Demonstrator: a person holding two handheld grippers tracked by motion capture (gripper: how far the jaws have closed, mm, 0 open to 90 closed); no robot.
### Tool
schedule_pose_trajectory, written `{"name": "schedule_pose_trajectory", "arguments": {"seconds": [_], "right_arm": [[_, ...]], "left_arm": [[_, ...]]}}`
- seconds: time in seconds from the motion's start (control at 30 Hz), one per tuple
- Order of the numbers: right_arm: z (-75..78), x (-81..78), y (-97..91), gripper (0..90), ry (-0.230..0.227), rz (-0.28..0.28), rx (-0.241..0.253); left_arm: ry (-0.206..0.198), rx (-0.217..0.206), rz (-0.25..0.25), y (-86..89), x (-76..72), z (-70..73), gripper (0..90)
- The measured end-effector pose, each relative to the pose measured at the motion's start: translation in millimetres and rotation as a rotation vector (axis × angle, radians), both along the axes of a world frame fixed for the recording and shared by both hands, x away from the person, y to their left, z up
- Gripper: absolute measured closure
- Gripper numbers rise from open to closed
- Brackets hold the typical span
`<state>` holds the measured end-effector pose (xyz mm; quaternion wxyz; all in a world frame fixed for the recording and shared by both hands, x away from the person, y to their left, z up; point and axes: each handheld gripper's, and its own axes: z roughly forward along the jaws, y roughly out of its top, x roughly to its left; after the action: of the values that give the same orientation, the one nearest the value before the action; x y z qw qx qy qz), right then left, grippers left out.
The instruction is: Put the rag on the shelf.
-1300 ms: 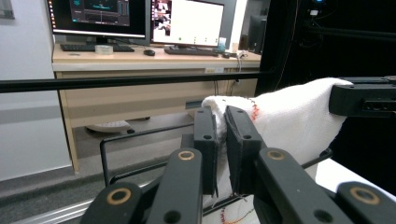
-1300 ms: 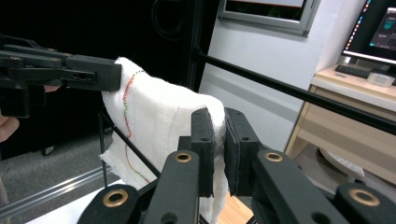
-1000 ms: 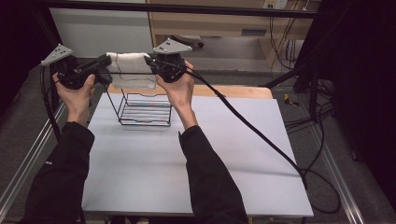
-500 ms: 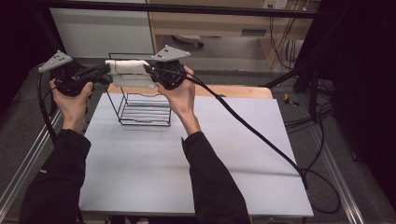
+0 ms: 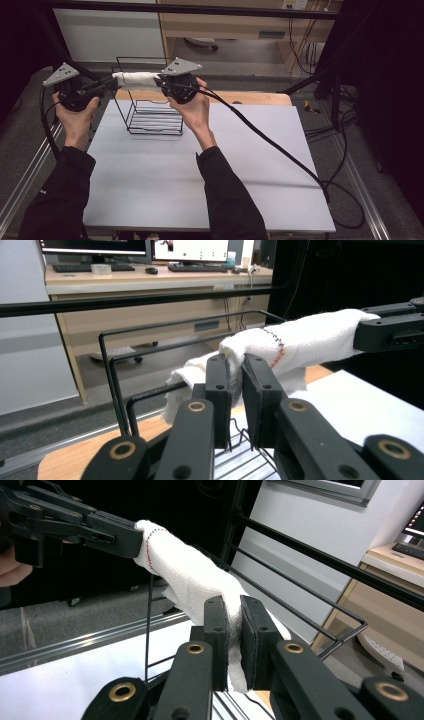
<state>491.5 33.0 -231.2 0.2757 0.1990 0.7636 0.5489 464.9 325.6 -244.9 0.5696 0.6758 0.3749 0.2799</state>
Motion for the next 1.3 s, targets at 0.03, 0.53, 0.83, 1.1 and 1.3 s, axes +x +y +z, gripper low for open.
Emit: {"name": "schedule_pose_trajectory", "arguments": {"seconds": [0.03, 0.53, 0.83, 1.1, 1.3], "right_arm": [[-0.2, -0.3, 0.1, 83.0, 0.0, 0.0, -0.002], [-6.2, -1.9, -0.8, 82.8, -0.003, 0.012, -0.022], [-9.6, -2.5, -1.2, 82.5, -0.004, 0.021, -0.038], [-11.1, -2.8, -0.2, 80.3, 0.019, 0.03, -0.051], [-7.3, -6.5, -1.6, 71.0, 0.023, 0.049, -0.03]], "left_arm": [[0.004, 0.001, 0.003, 0.6, -1.0, 1.3, 79.7], [0.054, 0.024, 0.019, -3.5, 5.0, 37.7, 89.6], [0.11, 0.085, -0.019, -21.9, 12.4, 24.4, 89.9], [0.135, 0.087, -0.024, -20.3, 13.5, 11.6, 89.9], [0.139, 0.091, -0.024, -20.3, 14.2, 8.7, 89.9]]}}
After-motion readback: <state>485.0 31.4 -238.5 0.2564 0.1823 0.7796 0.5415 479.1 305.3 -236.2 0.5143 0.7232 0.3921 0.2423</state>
